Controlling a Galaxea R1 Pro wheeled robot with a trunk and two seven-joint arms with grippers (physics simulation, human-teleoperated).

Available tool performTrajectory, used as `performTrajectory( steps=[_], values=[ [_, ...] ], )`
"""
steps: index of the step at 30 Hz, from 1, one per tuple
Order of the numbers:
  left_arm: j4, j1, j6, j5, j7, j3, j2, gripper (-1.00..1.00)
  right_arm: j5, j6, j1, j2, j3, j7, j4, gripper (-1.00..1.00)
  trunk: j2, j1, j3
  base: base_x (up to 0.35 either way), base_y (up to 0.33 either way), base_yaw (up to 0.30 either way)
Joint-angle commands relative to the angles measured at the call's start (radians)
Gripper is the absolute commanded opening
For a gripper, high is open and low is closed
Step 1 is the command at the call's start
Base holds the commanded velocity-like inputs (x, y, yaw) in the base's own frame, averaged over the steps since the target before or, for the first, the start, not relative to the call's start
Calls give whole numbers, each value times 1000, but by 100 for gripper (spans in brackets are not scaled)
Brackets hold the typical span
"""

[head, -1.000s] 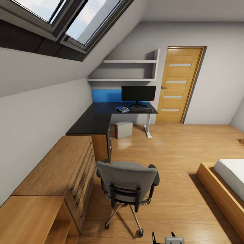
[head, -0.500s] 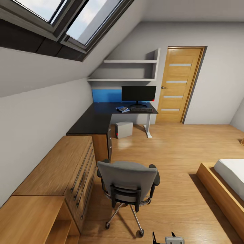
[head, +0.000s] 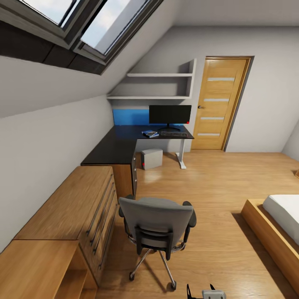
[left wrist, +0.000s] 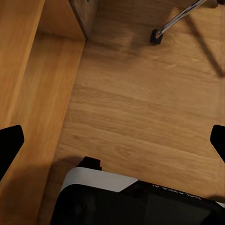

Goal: In the bedroom, organize the workspace by keeping the computer under the desk, ensuring the monitor is on the desk, placing the keyboard on the desk next to the monitor, placing the mouse on the desk next to the keyboard, moving the folder from the swivel chair onto the desk next to the mouse, stacking the notebook on top of the folder with the pen on top of the notebook, and positioning the swivel chair next to the desk.

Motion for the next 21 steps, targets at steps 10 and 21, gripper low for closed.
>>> performTrajectory(
  steps=[10,21],
  values=[
    [1,-2,-4,16,7,-4,4,100,-10,-2,-1,2,8,-6,1,100,-72,39,-33,0,0,0],
    [1,-2,-4,15,7,-4,4,100,-9,-4,-1,0,10,-5,1,100,-149,81,-68,0,0,0]
  ],
)
